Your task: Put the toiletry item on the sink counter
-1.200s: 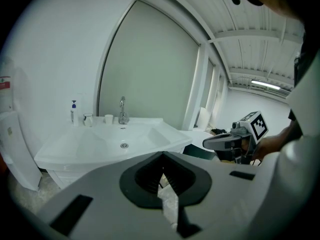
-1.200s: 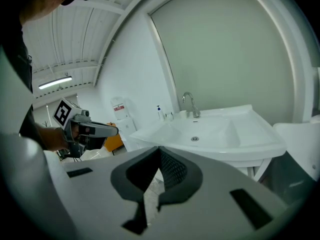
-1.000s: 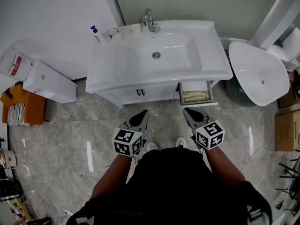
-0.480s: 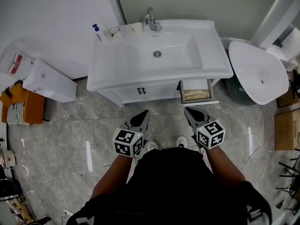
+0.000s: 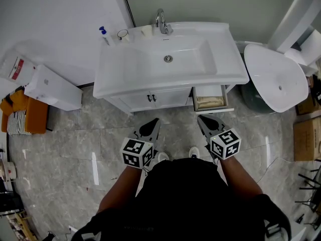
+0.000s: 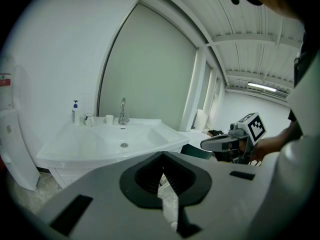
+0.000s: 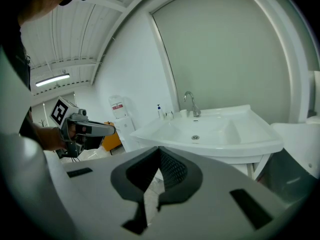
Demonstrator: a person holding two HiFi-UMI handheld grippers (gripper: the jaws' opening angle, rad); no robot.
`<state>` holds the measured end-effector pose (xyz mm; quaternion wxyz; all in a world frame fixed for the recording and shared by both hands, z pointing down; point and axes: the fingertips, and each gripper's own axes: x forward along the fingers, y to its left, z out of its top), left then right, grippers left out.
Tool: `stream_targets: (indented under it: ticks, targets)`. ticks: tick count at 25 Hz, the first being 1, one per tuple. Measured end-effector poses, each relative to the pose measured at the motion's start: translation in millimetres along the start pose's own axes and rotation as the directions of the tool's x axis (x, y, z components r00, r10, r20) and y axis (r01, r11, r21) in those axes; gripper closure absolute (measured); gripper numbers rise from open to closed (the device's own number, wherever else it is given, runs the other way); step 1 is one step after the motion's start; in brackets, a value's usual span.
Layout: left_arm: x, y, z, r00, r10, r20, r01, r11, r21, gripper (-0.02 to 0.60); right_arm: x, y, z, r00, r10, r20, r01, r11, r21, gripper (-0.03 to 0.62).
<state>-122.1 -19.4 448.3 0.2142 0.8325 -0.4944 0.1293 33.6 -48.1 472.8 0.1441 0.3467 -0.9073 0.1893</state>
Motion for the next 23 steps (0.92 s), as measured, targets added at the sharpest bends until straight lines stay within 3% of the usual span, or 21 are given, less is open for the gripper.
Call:
stream_targets:
  ticks: [23]
  targets:
    - [-4.2, -3.6, -0.7, 1.000, -0.009, 0.000, 0.009, 1.000, 0.010, 0.584, -4.1, 3.0, -1.6, 1.000, 0.001, -0.014, -0.001, 1.000, -0.019, 0.591]
